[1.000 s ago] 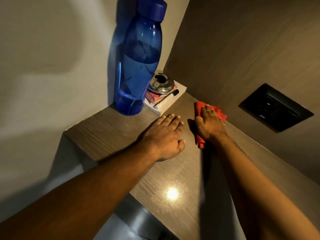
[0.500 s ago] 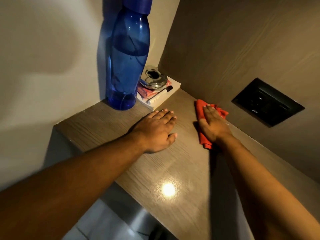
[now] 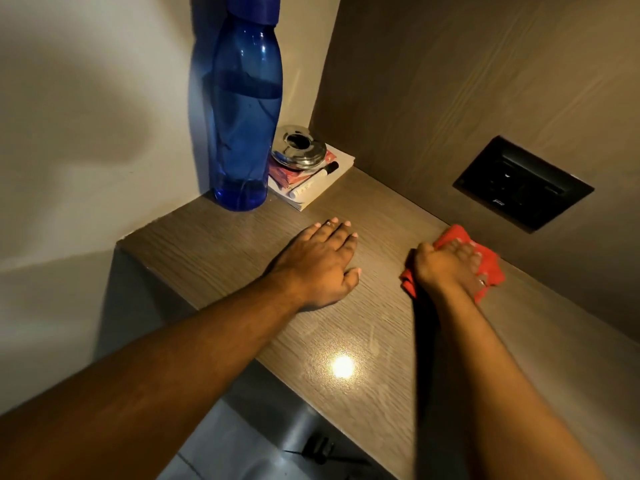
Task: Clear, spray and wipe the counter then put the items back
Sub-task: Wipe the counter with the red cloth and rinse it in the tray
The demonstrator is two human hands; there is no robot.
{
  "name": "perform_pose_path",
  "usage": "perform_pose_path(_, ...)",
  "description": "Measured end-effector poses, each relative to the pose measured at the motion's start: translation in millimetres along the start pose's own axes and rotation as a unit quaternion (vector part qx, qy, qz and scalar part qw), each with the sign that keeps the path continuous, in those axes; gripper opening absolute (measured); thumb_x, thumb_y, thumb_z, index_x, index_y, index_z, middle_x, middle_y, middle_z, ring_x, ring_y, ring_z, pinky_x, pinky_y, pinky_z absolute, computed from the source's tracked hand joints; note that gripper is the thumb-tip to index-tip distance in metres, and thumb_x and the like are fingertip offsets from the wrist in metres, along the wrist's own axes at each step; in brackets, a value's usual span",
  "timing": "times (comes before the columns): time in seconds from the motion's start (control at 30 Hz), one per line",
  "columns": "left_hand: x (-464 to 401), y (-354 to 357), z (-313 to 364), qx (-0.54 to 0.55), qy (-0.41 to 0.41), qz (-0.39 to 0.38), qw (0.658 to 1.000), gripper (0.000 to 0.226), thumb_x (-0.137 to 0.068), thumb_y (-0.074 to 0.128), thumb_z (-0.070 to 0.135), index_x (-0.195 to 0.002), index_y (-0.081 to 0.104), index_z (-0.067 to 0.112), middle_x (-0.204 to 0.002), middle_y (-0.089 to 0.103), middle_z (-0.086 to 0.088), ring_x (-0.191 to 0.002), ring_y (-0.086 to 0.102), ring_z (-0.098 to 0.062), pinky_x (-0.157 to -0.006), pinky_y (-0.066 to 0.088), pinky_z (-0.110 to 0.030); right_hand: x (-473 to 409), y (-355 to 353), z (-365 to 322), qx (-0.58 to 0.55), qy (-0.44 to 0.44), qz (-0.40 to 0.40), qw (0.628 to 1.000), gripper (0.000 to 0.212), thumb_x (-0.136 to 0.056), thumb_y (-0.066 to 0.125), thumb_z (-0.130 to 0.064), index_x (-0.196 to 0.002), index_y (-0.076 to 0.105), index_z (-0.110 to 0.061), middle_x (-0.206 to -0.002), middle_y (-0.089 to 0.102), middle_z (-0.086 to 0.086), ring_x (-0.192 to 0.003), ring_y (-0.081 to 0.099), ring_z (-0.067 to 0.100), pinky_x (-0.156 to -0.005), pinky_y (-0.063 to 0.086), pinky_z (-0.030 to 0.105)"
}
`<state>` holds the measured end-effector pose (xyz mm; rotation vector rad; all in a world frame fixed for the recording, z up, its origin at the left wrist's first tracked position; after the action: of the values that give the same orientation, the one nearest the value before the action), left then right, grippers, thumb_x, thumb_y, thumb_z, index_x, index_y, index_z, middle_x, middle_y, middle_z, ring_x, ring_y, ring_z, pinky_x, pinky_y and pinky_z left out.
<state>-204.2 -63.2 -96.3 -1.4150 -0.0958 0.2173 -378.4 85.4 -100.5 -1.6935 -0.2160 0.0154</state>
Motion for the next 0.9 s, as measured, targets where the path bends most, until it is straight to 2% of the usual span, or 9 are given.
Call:
perform_pose_path(0.07, -4, 0, -5, 0.0, -0.007, -0.001, 1.0, 0.069, -0.096, 0.018, 0.054, -0.153, 0.012, 0.017, -0.163, 0.007, -0.004, -0.149, 0.003, -0.019, -0.119, 0.006, -0.039, 20, 5, -33, 0.033, -0.145, -0.004, 0.989, 0.075, -0.094, 0.025, -0.051, -0.157, 0.011, -0.013, -0.166, 0.003, 0.009, -0.153, 0.002, 0.028, -0.121, 0.006, 0.052)
perform_pose_path(0.17, -8, 1, -4, -0.014, -0.01, 0.003, 1.0, 0.07, -0.094, 0.018, 0.057, -0.153, 0.012, 0.019, -0.163, 0.008, -0.003, -0.149, 0.006, -0.018, -0.119, 0.007, -0.04, 66, 7, -45, 0.048, -0.347, -0.021, 0.936, 0.078, -0.088, 0.025, -0.052, -0.157, 0.012, -0.02, -0.165, 0.006, 0.002, -0.153, 0.004, 0.022, -0.122, 0.006, 0.048)
perform_pose_path(0.27, -8, 5, -5, -0.015, -0.013, -0.009, 1.0, 0.071, -0.093, 0.017, 0.059, -0.153, 0.011, 0.022, -0.163, 0.008, -0.001, -0.149, 0.006, -0.017, -0.118, 0.006, -0.038, 83, 6, -5, 0.083, -0.431, -0.051, 0.897, 0.079, -0.084, 0.019, -0.058, -0.157, 0.009, -0.028, -0.165, 0.003, -0.005, -0.153, 0.0, 0.014, -0.124, 0.003, 0.042)
perform_pose_path(0.37, -7, 7, -7, -0.008, -0.012, -0.028, 1.0, 0.07, -0.094, 0.016, 0.059, -0.153, 0.009, 0.023, -0.163, 0.005, 0.0, -0.149, 0.003, -0.017, -0.117, 0.004, -0.037, 57, -7, 70, 0.076, -0.353, -0.059, 0.931, 0.086, -0.078, 0.017, -0.062, -0.157, 0.007, -0.03, -0.165, 0.0, -0.005, -0.153, 0.0, 0.015, -0.124, 0.007, 0.045)
perform_pose_path(0.5, -12, 6, 1, -0.012, -0.063, -0.052, 0.997, 0.067, -0.097, 0.02, 0.051, -0.153, 0.011, 0.016, -0.163, 0.006, -0.005, -0.149, 0.004, -0.022, -0.119, 0.005, -0.039, 17, -25, 196, 0.024, -0.083, -0.008, 0.996, 0.074, -0.094, 0.032, -0.053, -0.158, 0.01, -0.022, -0.166, 0.004, 0.004, -0.153, 0.006, 0.024, -0.121, 0.015, 0.052)
perform_pose_path(0.57, -14, 8, 14, 0.003, -0.09, -0.058, 0.994, 0.066, -0.098, 0.02, 0.048, -0.153, 0.011, 0.013, -0.163, 0.005, -0.009, -0.149, 0.003, -0.025, -0.12, 0.005, -0.04, 19, -29, 237, 0.003, 0.038, 0.025, 0.999, 0.075, -0.093, 0.029, -0.055, -0.157, 0.015, -0.018, -0.166, 0.008, 0.006, -0.152, 0.009, 0.028, -0.12, 0.015, 0.054)
perform_pose_path(0.63, -11, 9, 35, 0.007, -0.09, -0.055, 0.994, 0.067, -0.098, 0.02, 0.048, -0.153, 0.012, 0.011, -0.163, 0.006, -0.01, -0.149, 0.002, -0.026, -0.12, 0.004, -0.04, 25, -34, 250, -0.008, 0.106, 0.045, 0.993, 0.078, -0.09, 0.026, -0.055, -0.155, 0.019, -0.014, -0.165, 0.012, 0.009, -0.151, 0.012, 0.031, -0.12, 0.013, 0.054)
perform_pose_path(0.77, -1, 11, 52, 0.011, -0.086, -0.035, 0.996, 0.066, -0.098, 0.019, 0.047, -0.153, 0.012, 0.011, -0.163, 0.005, -0.008, -0.149, 0.002, -0.024, -0.119, 0.002, -0.039, 16, -33, 225, -0.112, 0.164, 0.053, 0.979, 0.072, -0.089, 0.026, -0.046, -0.152, 0.027, -0.012, -0.163, 0.018, 0.01, -0.148, 0.02, 0.037, -0.118, 0.02, 0.06)
perform_pose_path(0.9, -1, 12, 53, 0.0, -0.092, -0.025, 0.995, 0.066, -0.098, 0.018, 0.047, -0.154, 0.012, 0.012, -0.163, 0.005, -0.008, -0.149, 0.001, -0.024, -0.119, 0.002, -0.039, -9, -28, 148, -0.125, 0.076, 0.03, 0.989, 0.061, -0.093, 0.03, -0.044, -0.146, 0.04, -0.017, -0.156, 0.034, 0.016, -0.139, 0.038, 0.041, -0.113, 0.031, 0.058)
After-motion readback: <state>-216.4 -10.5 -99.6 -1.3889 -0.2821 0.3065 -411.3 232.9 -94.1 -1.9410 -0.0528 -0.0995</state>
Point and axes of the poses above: each hand's wrist, its own x-axis away from the middle knuckle, its own y-axis out of the palm, z = x × y, the point moved 9 cm from there along -x, towards the middle knuckle
